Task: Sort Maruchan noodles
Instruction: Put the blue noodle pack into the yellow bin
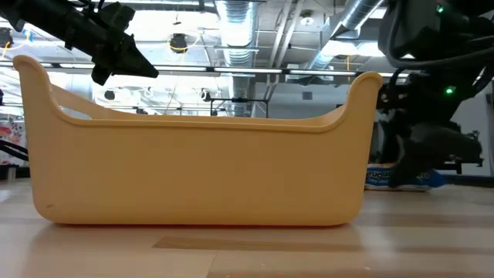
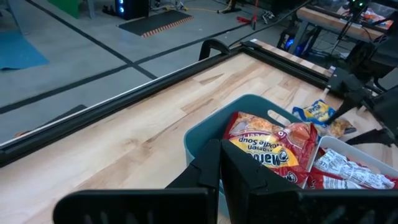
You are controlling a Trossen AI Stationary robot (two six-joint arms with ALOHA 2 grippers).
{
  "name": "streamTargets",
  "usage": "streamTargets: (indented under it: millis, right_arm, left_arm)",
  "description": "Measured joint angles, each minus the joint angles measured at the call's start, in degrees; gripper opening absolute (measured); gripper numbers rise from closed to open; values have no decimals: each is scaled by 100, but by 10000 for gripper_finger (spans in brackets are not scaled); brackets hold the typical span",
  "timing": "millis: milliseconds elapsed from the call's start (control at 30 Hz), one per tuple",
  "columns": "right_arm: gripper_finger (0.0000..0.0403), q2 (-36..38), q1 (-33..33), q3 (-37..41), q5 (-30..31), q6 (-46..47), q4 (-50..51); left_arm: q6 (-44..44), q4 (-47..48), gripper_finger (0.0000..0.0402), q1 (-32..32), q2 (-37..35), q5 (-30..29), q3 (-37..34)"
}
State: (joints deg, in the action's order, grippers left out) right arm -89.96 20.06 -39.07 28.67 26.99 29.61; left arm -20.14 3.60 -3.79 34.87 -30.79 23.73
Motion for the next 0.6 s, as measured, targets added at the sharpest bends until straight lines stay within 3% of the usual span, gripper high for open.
streamTargets:
  millis: [133,300,467,600]
  right_arm:
    - [216,-86,-34,-10,118,217,138]
    - [33,-11,-35,-268,258,800,1148]
    - [13,287,0,-716,167,924,1775]
    - [12,686,222,-1057,621,857,1842]
  left_arm:
    - [2,0,0,0,0,0,0]
    - [2,0,0,0,2,0,0]
    - [4,2,0,0,0,0,0]
    - [63,0,0,0,0,0,0]
